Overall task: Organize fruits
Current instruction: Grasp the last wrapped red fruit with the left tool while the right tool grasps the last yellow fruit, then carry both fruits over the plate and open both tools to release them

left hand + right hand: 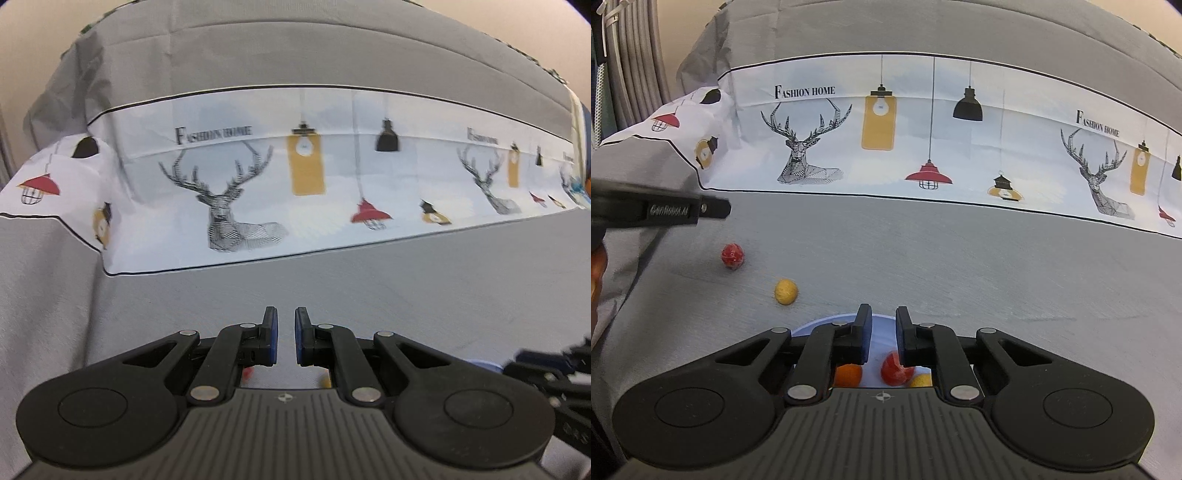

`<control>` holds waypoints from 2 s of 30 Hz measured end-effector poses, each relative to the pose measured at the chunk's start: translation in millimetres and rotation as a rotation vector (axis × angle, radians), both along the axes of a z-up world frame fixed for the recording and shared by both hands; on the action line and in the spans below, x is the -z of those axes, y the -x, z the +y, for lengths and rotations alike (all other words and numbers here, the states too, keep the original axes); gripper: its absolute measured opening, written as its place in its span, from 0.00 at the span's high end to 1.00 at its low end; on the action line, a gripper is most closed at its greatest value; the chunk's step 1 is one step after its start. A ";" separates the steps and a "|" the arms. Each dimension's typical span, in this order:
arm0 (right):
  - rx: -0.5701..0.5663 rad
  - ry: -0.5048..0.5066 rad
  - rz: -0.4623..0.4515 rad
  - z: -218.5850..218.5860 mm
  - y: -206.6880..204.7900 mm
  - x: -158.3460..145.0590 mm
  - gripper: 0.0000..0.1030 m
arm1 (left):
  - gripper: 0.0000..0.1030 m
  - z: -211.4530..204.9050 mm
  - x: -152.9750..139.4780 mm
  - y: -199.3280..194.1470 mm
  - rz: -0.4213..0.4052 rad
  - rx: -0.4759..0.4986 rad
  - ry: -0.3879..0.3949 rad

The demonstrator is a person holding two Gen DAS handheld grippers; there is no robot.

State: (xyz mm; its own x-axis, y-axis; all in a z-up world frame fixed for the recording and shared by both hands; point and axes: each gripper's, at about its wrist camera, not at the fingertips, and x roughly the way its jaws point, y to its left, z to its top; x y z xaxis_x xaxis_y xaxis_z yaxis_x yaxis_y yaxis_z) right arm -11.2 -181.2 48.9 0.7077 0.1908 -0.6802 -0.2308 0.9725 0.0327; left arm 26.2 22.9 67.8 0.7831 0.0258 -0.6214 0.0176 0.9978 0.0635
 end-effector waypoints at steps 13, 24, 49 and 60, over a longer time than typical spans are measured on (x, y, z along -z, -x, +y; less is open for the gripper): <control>-0.050 -0.022 0.005 20.1 -3.5 0.9 0.86 | 0.66 71.8 26.8 -59.7 0.189 -0.145 0.177; -0.116 -0.081 0.090 63.2 -26.7 27.1 0.72 | 0.41 94.1 63.6 -78.8 0.409 -0.233 0.338; -0.058 -0.014 0.199 123.4 -106.9 79.4 0.70 | 0.43 66.9 83.2 -86.7 0.427 -0.206 0.157; -0.050 0.004 0.201 121.8 -107.1 78.4 0.74 | 0.48 64.2 84.5 -86.2 0.426 -0.206 0.133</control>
State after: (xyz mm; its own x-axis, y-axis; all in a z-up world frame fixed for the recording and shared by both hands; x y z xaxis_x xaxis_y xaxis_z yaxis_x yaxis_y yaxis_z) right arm 95.9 -59.4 -29.5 0.5478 0.2189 -0.8075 -0.2678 0.9603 0.0787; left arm 112.4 87.1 -16.7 0.4455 0.0525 -0.8938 -0.1844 0.9823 -0.0343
